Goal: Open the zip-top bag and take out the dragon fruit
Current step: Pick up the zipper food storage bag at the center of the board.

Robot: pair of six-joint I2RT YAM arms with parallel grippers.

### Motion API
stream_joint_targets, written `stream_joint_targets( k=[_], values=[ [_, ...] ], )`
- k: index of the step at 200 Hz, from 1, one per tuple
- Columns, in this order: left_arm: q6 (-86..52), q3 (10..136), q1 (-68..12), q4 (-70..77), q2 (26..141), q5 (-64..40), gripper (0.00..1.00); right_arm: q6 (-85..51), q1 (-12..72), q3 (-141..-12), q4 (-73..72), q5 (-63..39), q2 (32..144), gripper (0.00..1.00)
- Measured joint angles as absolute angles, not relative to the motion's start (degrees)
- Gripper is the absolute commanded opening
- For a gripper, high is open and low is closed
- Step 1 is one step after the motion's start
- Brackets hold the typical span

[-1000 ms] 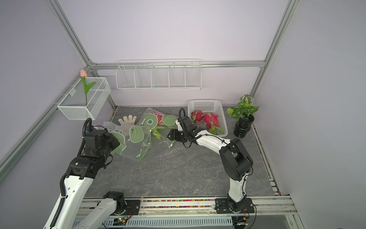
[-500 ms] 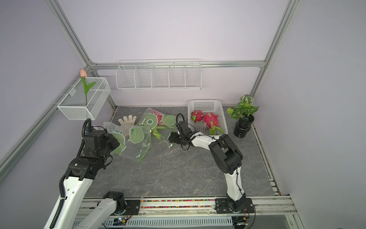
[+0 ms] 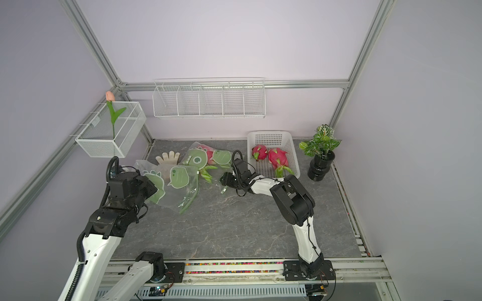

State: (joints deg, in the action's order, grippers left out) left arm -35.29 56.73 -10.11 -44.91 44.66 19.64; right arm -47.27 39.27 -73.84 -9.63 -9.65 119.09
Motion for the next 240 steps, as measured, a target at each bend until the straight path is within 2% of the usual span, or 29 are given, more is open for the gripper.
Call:
stream_joint_targets(
  k=[25,71,106,145,170,182,199,240],
  values=[
    [-35.3,56.7,-10.1,-44.9,44.4,19.6,0.0,-49.0,39.3,-72.2,-13.9,-9.9,119.1,0.53],
    [-35.3,56.7,-10.1,-44.9,44.3,19.5,0.0,-49.9,39.3,-72.0,-16.8,-10.1,119.1,0.55],
    [-35.3,56.7,-10.1,-44.8,44.3,19.2,0.0,-50.9,39.3,-73.3,-17.0,-9.8,121.1,0.53],
    [-35.3,56.7,-10.1,-44.4,44.3,19.1,0.0,-52.0,39.3,-73.7,-17.7,-9.6,123.5,0.39],
    [-35.3,56.7,-10.1,-43.9,44.4,19.0,0.0,-51.9,39.3,-74.1,-18.1,-9.0,123.5,0.18],
    [-35.4,56.7,-10.1,-43.6,44.4,19.0,0.0,-51.4,39.3,-74.2,-18.1,-8.6,123.5,0.12],
    [-35.4,56.7,-10.1,-43.4,44.4,19.0,0.0,-51.3,39.3,-74.3,-18.0,-8.3,123.3,0.08],
    [-35.4,56.7,-10.1,-42.6,45.6,19.1,0.0,-49.0,39.3,-78.0,-10.3,-10.1,118.7,0.07]
  ],
)
